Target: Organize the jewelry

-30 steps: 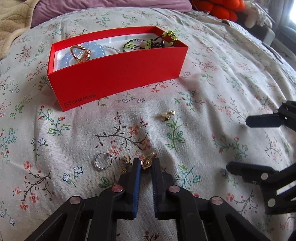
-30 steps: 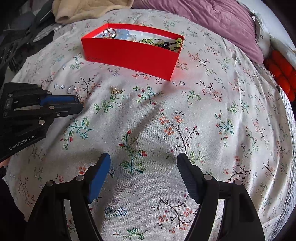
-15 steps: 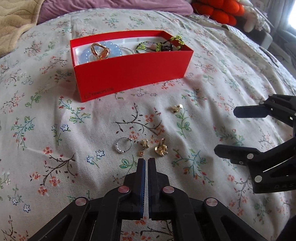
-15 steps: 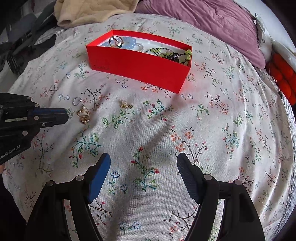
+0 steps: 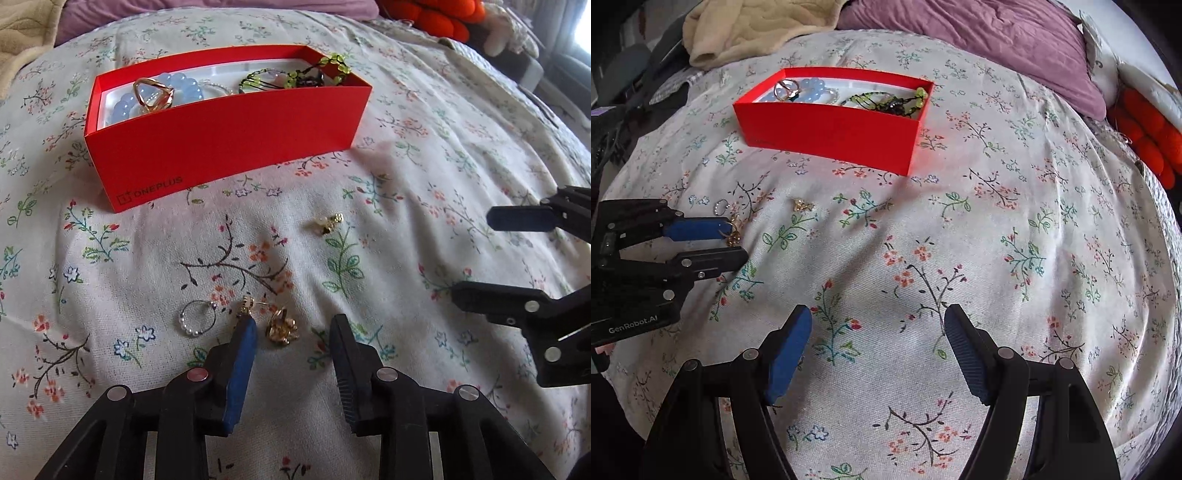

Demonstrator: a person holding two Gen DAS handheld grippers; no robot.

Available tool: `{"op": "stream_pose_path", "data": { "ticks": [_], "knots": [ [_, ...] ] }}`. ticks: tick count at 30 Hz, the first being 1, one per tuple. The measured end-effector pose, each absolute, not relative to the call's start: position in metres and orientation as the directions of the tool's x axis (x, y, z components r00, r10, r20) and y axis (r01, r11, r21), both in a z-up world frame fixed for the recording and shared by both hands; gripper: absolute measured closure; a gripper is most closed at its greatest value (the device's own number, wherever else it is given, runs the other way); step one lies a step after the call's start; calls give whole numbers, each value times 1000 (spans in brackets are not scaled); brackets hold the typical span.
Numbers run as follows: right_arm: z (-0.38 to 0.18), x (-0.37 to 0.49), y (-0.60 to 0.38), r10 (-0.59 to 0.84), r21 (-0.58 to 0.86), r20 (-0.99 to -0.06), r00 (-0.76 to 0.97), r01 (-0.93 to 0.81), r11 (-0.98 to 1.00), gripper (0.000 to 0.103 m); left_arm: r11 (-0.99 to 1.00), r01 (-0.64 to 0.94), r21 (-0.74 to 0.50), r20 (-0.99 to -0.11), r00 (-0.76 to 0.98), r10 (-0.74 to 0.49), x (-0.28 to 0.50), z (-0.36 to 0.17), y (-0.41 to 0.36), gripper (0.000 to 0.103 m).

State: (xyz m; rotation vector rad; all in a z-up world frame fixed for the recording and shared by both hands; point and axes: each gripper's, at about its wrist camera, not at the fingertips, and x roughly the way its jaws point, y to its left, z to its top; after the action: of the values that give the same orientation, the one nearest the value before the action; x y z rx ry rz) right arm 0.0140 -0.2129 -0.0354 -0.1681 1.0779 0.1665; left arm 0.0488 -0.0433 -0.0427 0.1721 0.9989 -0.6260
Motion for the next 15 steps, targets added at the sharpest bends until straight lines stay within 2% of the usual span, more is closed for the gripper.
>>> {"op": "stream_pose_path", "data": {
  "ticks": [2, 4, 6, 15],
  "knots": [
    [-35, 12, -220, 54, -50, -885, 463, -210, 977, 26, 814, 567, -126, -828, 392, -402, 48, -43, -47, 73],
    [-33, 10, -224, 56, -45, -883, 466, -203, 978, 26, 814, 568, -120, -830, 392, -396, 47, -43, -50, 85],
    [-30, 9, -228, 58, -42, -880, 472, -200, 979, 26, 819, 563, -111, -833, 397, -385, 47, -44, -51, 91],
    [-22, 9, -228, 68, -32, -868, 491, -193, 981, 26, 828, 549, -111, -834, 401, -378, 40, -38, -44, 92]
  ]
}}
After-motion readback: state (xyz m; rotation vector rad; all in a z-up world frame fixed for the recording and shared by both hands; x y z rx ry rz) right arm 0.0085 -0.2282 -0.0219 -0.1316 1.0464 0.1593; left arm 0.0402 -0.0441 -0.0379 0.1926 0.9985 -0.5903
